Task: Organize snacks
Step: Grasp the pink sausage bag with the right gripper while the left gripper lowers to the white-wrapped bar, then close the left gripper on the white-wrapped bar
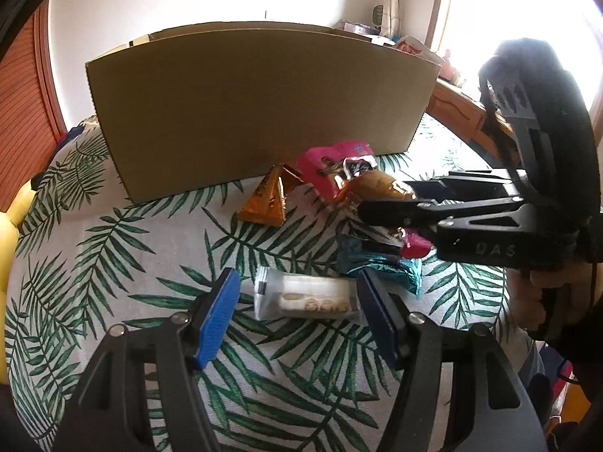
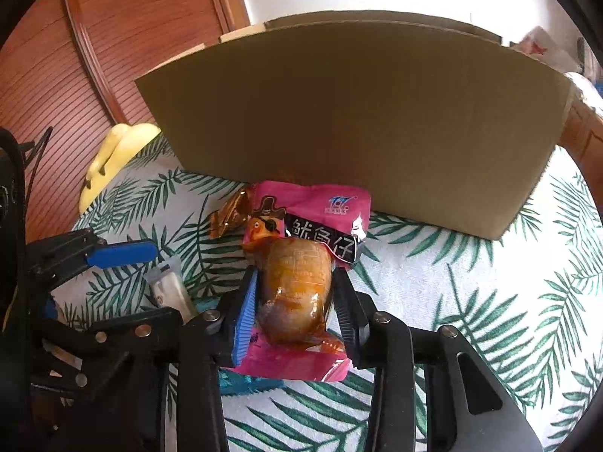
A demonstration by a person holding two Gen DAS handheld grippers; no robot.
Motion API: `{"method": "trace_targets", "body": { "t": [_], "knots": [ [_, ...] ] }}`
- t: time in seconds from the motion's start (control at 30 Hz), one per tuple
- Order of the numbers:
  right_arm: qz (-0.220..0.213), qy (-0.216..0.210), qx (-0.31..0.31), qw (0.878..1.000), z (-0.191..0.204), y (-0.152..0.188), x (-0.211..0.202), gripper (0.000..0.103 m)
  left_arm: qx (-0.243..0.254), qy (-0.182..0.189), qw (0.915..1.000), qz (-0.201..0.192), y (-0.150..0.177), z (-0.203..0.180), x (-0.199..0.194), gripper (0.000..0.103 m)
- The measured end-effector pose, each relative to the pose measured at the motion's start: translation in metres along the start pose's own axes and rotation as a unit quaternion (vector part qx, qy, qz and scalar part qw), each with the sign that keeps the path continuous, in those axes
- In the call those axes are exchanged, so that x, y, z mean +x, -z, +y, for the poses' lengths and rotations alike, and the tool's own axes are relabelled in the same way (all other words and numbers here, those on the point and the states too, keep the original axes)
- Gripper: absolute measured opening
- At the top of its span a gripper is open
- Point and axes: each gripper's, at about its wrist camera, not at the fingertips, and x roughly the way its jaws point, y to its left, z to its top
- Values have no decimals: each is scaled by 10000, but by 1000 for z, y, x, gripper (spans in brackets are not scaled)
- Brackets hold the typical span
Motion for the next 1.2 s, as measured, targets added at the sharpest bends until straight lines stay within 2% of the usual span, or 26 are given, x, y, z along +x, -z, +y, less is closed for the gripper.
{"method": "trace_targets", "body": {
  "t": [0.37, 0.57, 0.8, 0.97, 1.13, 1.2],
  "knots": [
    [-73, 409, -117, 9991, -10, 25, -20, 39, 265, -93, 9994, 202, -1, -15, 12, 66],
    [-127, 400, -120, 9990, -11, 29, -21, 40, 490, -295, 9981, 245, -2, -27, 20, 70],
    [-189, 451, -174, 9987, -13, 31, -23, 40, 489, -312, 9981, 216, 0, -31, 19, 69],
    [-215, 512, -226, 9982, -9, 32, -24, 40, 424, -175, 9988, 184, 4, -31, 14, 62],
    [-208, 501, -213, 9983, -7, 31, -23, 41, 192, 79, 9997, 160, 6, -28, 9, 58],
    [-208, 502, -217, 9983, -8, 31, -23, 41, 85, 181, 9997, 130, 5, -26, 7, 53]
  ]
}}
